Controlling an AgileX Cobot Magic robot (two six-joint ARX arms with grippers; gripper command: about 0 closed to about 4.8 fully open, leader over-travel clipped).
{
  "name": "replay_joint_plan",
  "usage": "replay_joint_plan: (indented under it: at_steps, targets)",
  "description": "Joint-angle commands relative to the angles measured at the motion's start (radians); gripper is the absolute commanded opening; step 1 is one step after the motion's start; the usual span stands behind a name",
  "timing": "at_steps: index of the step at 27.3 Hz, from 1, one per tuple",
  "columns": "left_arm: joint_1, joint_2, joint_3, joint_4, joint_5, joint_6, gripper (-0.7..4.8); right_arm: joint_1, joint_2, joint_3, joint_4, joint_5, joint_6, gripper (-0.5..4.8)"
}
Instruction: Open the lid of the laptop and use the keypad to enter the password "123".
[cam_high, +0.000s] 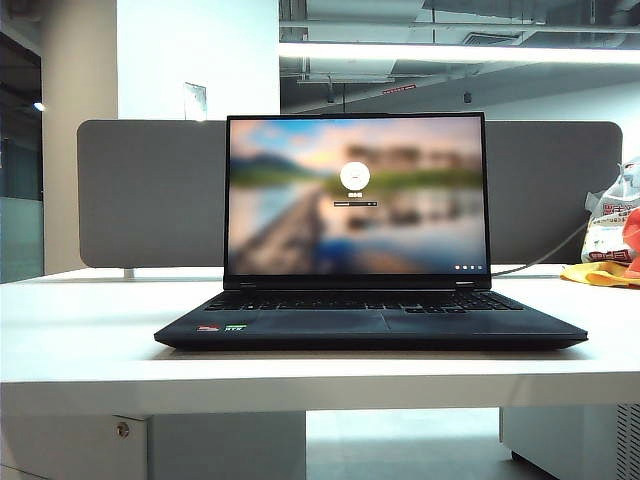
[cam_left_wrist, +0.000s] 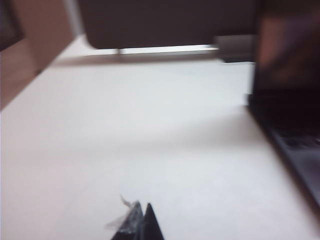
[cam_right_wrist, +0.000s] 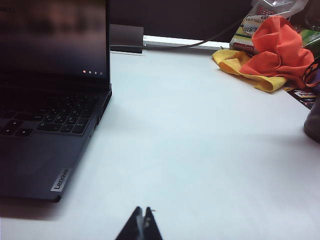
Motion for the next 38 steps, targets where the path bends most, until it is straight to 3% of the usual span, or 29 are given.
replay_joint_plan:
  at_steps: [1, 38]
  targets:
    - [0.0, 0.0, 0.0, 0.013, -0.048, -0.052, -0.05, 0.002, 0.0, -0.003, 0.018, -0.002, 0.0, -0.04]
    - [0.0, 0.0, 0.0, -0.019, -0.059, -0.06, -0.05, 0.003, 0.0, -0.003, 0.018, -0.002, 0.0, -0.04]
